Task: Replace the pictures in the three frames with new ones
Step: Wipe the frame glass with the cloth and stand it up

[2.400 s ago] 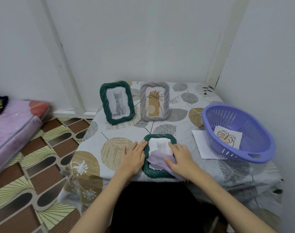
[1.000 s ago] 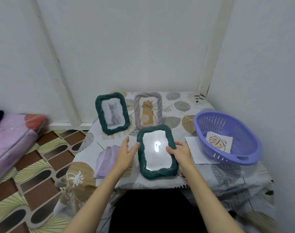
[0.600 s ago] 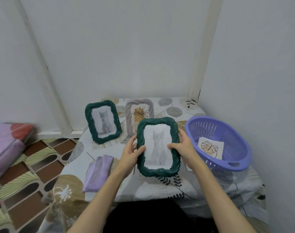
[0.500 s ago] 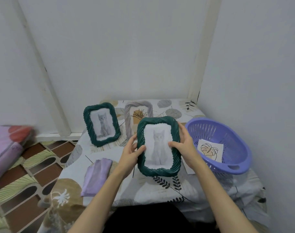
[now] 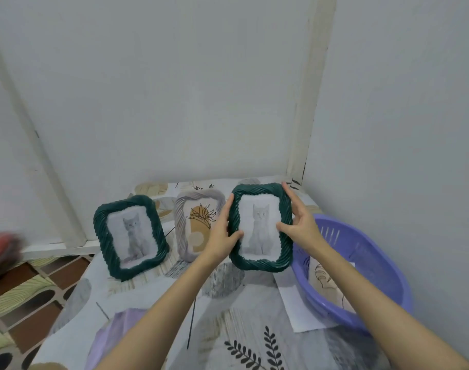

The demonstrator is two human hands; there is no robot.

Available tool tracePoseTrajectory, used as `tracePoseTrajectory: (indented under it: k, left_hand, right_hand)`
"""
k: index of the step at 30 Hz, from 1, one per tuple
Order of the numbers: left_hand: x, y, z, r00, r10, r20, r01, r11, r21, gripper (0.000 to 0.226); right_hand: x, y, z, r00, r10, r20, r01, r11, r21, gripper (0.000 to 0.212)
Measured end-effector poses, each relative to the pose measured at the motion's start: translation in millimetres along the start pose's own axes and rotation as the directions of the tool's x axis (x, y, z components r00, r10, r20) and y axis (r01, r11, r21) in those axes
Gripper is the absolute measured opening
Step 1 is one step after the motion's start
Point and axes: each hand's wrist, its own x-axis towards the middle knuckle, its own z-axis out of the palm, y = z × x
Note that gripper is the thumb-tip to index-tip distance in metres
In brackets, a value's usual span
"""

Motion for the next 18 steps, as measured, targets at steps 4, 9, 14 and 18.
tracePoseTrajectory:
  k: [4,9,14,18]
  left_hand:
    - [34.9,-14.4,7.4,0.999,0.014,-0.042,-0.011,0.996,0.083,0.087]
    - [54.5,-35.3,9.0,0.998,0.004,-0.064,0.004,0.993,0.120,0.089]
    - [65.1,-42.0,18.2,0.999,0.004,-0.044,0.002,0.988,0.152,0.085]
    - [64.9,-52.6,30.2,0.998,-0.024,-0.050,0.032,0.986,0.164,0.086]
  right_hand:
    - [28.3,15.0,-3.2,1.000,0.003,-0.019,-0.004,1.000,-0.019,0.082]
    - [44.3,36.8,0.0,1.000,-0.003,0.019,0.004,0.999,-0.035,0.079]
    - [55.5,50.6,-8.8,0.998,0.064,-0.027,-0.065,0.997,-0.030,0.069]
    - [57.9,65.3,-14.0,0.996,0.087,0.012,-0.086,0.995,-0.054,0.072]
